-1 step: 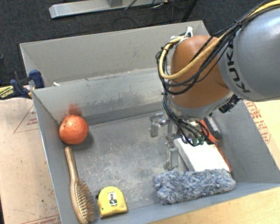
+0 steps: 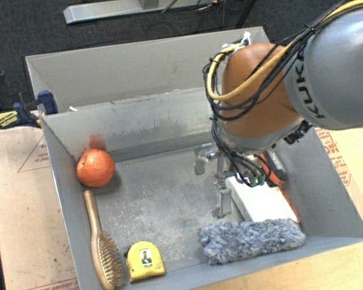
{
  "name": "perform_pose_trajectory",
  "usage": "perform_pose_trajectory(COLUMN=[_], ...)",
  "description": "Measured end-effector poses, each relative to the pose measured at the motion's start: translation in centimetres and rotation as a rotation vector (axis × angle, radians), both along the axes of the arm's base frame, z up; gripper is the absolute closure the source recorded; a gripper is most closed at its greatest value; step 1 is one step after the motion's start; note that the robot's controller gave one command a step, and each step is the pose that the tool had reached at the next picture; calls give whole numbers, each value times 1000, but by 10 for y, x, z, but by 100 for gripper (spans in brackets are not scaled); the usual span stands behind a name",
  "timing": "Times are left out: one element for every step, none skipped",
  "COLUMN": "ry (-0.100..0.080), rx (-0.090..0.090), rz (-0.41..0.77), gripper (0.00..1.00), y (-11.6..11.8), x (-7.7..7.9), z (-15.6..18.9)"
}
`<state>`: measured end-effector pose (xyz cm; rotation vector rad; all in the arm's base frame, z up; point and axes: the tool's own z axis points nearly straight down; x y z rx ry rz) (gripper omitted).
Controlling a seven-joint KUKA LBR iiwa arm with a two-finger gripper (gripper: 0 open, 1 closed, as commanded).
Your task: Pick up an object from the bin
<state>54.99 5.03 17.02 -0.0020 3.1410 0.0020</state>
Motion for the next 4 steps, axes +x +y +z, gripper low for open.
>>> perform_pose_trajectory(ry=[-8, 2, -11, -1], rx=[2, 0, 1, 3], rz=[127, 308, 199, 368], gripper=[0, 0, 0, 100], y=[-11, -27, -31, -25], x=[-12, -18, -45, -60], z=[-21, -52, -88, -99])
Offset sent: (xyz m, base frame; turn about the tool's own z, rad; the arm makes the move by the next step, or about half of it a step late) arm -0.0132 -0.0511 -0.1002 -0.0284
